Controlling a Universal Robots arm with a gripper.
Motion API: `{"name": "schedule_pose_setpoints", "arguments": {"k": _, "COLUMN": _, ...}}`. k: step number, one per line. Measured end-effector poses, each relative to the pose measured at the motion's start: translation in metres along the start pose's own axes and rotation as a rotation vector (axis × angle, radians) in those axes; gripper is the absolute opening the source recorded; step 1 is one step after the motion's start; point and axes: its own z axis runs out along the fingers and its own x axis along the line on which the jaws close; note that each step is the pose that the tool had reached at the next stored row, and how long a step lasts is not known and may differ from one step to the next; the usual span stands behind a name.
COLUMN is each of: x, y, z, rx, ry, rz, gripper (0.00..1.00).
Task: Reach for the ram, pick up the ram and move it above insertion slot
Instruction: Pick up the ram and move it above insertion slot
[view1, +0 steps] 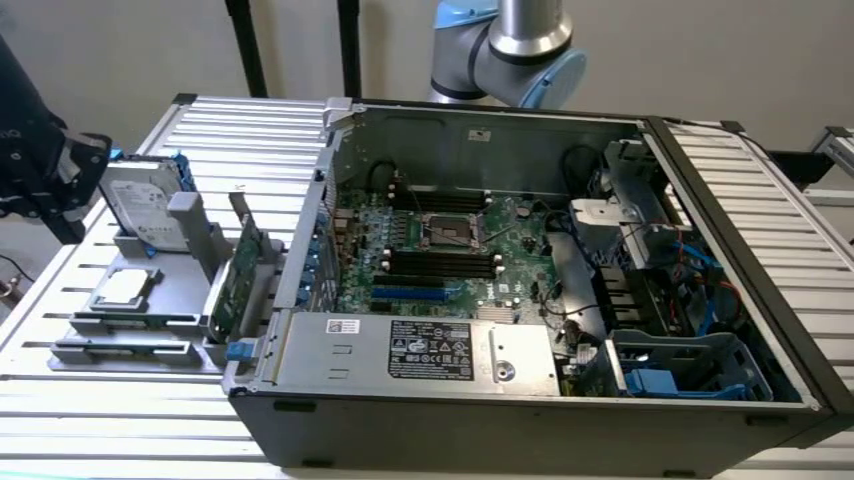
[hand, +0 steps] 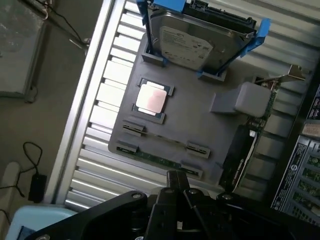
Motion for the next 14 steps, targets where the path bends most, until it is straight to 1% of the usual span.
{"name": "schedule_pose_setpoints", "arguments": {"k": 14, "x": 0.0000, "y": 0.0000, "z": 0.0010, "rx": 0.0034, "ry": 0.0080, "rz": -0.254, "gripper": 0.11}}
